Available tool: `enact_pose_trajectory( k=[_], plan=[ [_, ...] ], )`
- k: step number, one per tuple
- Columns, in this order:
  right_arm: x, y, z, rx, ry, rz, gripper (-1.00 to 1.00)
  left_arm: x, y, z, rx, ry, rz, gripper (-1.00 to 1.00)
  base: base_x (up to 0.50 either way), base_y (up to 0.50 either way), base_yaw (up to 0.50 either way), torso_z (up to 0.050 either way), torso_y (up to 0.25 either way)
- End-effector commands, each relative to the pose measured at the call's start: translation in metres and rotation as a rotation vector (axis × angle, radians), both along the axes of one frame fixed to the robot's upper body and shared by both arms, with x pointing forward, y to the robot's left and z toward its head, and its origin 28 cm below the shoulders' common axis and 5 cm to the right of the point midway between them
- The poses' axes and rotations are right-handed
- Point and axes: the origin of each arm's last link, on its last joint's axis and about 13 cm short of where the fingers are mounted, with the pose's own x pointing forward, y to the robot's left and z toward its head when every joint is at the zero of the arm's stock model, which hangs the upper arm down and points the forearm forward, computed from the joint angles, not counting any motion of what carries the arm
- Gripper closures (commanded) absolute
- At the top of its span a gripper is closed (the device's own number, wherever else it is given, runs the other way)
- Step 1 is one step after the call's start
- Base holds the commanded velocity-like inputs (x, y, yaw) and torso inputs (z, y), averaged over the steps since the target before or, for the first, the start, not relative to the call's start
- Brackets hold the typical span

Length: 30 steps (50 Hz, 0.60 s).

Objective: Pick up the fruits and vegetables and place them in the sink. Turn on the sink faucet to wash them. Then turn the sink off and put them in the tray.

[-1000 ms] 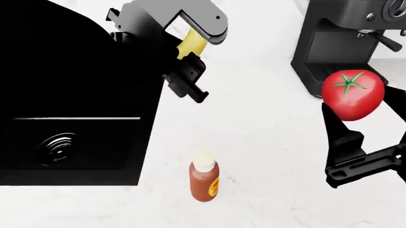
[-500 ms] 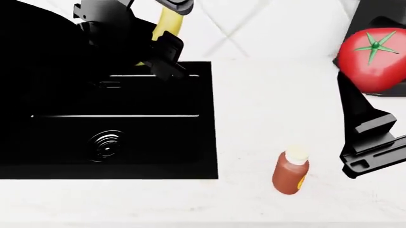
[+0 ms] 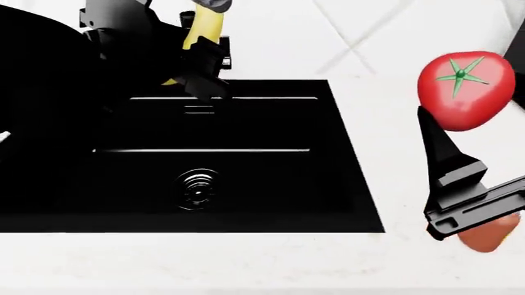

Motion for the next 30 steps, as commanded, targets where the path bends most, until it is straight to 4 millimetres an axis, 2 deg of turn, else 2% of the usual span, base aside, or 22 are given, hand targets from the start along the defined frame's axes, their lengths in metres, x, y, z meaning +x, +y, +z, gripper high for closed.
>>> enact_pose_trajectory(
  k=[1,22,30],
  plan=[
    [0.004,0.001,0.000,-0.050,-0.056,0.017,1.00,0.001,0.003,-0.002,0.000,0.005,0.034,1.00,0.09,0.50,0.00,0.000,0.000],
    [0.016,0.008,-0.009,-0.083,-0.002,0.073,1.00,0.007,0.005,-0.008,0.045,0.068,0.055,1.00,0.13,0.50,0.00,0.000,0.001],
    [0.023,0.008,-0.013,-0.090,0.025,0.068,1.00,0.013,-0.002,-0.016,0.128,0.125,0.026,1.00,0.13,0.00,0.50,0.000,0.001]
  ],
)
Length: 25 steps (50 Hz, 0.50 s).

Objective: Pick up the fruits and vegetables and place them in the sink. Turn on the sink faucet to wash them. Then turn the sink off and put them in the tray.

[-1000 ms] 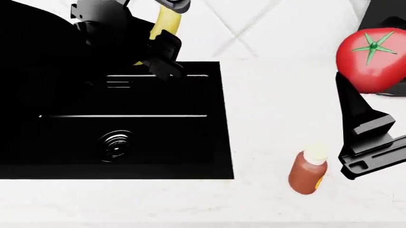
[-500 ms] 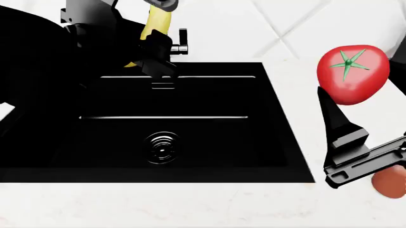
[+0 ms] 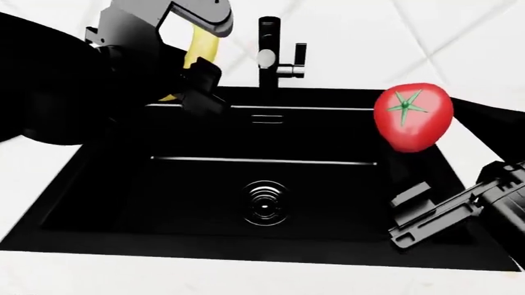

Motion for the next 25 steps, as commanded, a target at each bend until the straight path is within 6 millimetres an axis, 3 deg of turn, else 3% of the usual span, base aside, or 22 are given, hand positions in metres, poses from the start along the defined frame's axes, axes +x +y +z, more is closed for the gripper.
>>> enact_pose_trajectory(
  k=[1,7,15,25],
  plan=[
    [0.008,0.000,0.004,-0.023,-0.043,-0.004,1.00,0.006,-0.006,-0.007,0.076,0.052,-0.019,1.00,0.13,0.01,0.50,0.000,0.000],
    [0.015,0.000,0.003,-0.005,-0.003,-0.001,1.00,0.012,-0.013,-0.013,0.168,0.114,-0.050,1.00,0.02,0.08,0.00,0.002,0.000],
    [0.022,0.004,0.006,-0.042,0.018,0.002,1.00,0.023,-0.008,-0.018,0.252,0.182,-0.039,1.00,0.00,0.00,0.00,0.000,0.001],
    [0.031,0.004,0.012,-0.069,0.038,-0.015,1.00,0.024,0.007,-0.001,0.262,0.183,0.022,1.00,0.22,0.25,0.00,0.000,0.001]
  ],
)
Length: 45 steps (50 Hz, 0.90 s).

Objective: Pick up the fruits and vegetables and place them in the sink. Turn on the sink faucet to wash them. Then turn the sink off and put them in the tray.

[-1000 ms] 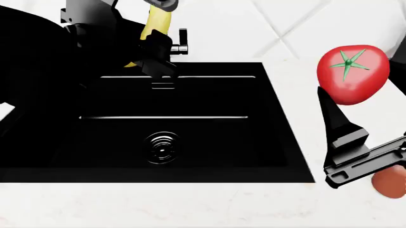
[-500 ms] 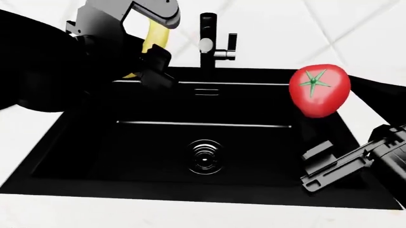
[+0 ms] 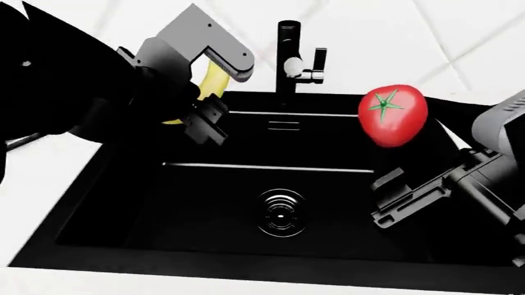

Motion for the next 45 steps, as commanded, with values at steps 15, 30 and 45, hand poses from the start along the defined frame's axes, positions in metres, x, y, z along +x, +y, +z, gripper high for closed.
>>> enact_pose_trajectory(
  k=[15,30,45],
  plan=[
    [0.013,-0.004,0.015,-0.052,0.002,-0.021,1.00,-0.001,0.008,0.016,0.114,-0.005,-0.004,1.00,0.35,-0.04,0.00,0.000,0.002],
    [0.016,-0.003,0.018,-0.084,0.022,-0.016,1.00,0.001,0.009,0.011,0.148,0.023,0.003,1.00,0.28,-0.03,0.00,0.001,0.001],
    [0.015,0.000,0.020,-0.089,0.013,0.000,1.00,0.001,0.009,0.007,0.150,0.030,-0.002,1.00,0.13,-0.07,0.00,0.000,0.001]
  ],
)
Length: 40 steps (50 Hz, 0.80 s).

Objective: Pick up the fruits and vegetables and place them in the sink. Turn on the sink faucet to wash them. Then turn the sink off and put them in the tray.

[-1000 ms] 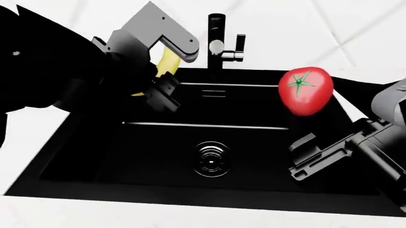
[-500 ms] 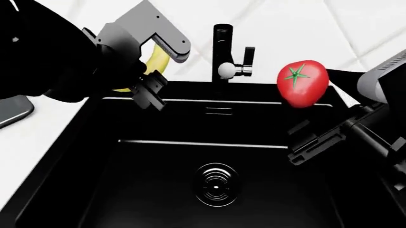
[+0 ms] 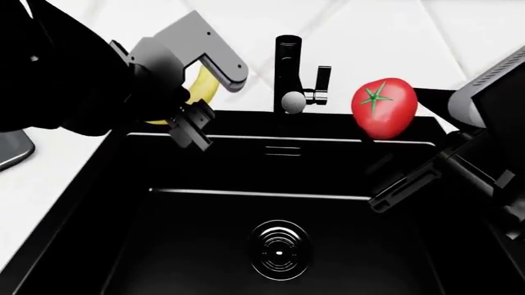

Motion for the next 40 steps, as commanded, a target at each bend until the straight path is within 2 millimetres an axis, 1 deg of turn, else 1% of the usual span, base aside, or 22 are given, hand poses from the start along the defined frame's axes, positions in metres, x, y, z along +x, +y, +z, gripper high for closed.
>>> enact_pose_trajectory(
  k=[1,3,8,15,23,29,34,40],
  plan=[
    [0.001,0.000,0.004,-0.011,-0.043,-0.006,1.00,0.001,0.000,-0.003,0.011,-0.006,0.006,1.00,0.00,0.00,0.00,0.000,0.000],
    [0.001,0.000,0.004,-0.010,-0.044,-0.004,1.00,0.001,0.000,-0.005,0.018,0.004,-0.001,1.00,0.00,0.00,0.00,0.000,0.000],
    [0.001,0.000,0.004,-0.012,-0.044,-0.002,1.00,-0.001,-0.002,-0.018,0.114,0.078,-0.073,1.00,0.00,0.00,0.00,0.000,0.002],
    [0.000,-0.002,0.004,-0.015,-0.045,-0.002,1.00,0.002,-0.008,-0.029,0.198,0.150,-0.141,1.00,0.00,0.00,0.00,0.001,0.000],
    [0.000,-0.003,0.003,-0.007,-0.047,-0.007,1.00,0.010,-0.016,-0.041,0.225,0.224,-0.231,1.00,0.00,0.00,0.00,0.000,0.001],
    [0.000,-0.003,0.004,0.000,-0.048,-0.009,1.00,0.016,-0.025,-0.055,0.265,0.295,-0.336,1.00,0.00,0.00,0.00,0.000,0.000],
    [0.001,-0.004,0.003,0.004,-0.050,-0.023,1.00,0.024,-0.035,-0.068,0.291,0.340,-0.372,1.00,0.00,0.00,0.00,0.000,0.000],
    [0.000,-0.008,0.003,0.012,-0.055,-0.044,1.00,0.026,-0.045,-0.079,0.316,0.373,-0.426,1.00,0.00,0.00,0.00,0.000,0.002]
  ],
)
